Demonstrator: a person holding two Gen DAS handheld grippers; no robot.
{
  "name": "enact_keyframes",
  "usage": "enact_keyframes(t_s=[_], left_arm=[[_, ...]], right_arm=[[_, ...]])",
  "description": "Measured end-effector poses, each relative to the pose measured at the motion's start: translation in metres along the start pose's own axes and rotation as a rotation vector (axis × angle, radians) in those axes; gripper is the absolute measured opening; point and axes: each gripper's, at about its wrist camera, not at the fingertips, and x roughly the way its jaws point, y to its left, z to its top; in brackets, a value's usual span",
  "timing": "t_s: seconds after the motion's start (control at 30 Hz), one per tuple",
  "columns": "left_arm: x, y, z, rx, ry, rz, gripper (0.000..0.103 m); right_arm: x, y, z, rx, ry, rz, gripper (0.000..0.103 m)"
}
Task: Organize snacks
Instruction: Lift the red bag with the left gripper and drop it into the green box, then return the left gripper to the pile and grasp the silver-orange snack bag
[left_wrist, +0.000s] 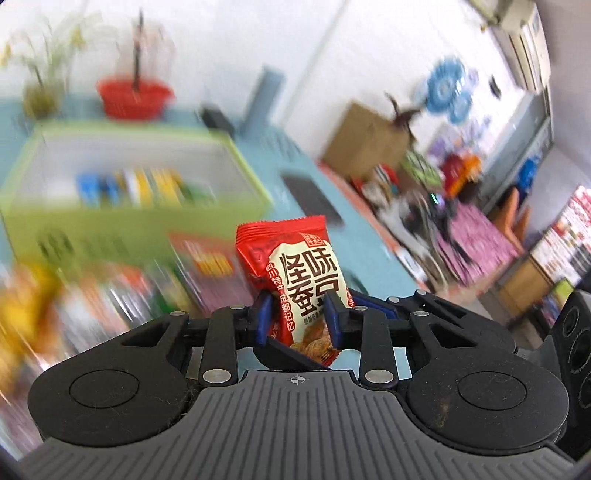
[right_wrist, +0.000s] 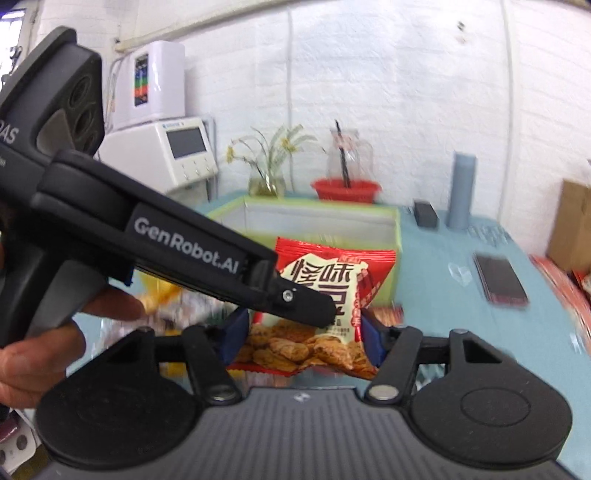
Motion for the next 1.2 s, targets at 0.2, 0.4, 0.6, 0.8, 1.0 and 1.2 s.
enact_keyframes(t_s=[0.2, 0.4, 0.6, 0.8, 1.0, 1.2], left_arm=[[-0.002, 0.063, 0.069, -0.019, -0.083, 0.139, 0.007], [0.026, 0.136, 0.104, -0.072, -0.047, 0.216, 0.007], [0.052, 0.186, 0.102, -0.107, 0.018, 0.234, 0.007], [0.041, 0.189, 0.101, -0.074, -0.032, 0.276, 0.025], [-0.026, 0.154, 0.091, -0.044, -0.157, 0.219, 0.037], [-0.06, 0.136, 0.034, -0.046, -0.134, 0.228, 0.037]], right_arm=[[0.094, 0.015, 0.066, -0.059, -0.011, 0.104, 0.066], [0.185, 0.027, 0.092, -0.059, 0.07, 0.168, 0.066], [0.241, 0.034, 0.085, -0.038, 0.154, 0.2, 0.067], [0.231, 0.03, 0.086, -0.033, 0.128, 0.191, 0.072], [0.145, 0.019, 0.096, -0.036, -0.036, 0.159, 0.083], [0.087, 0.027, 0.046, 0.034, -0.011, 0.182, 0.087]])
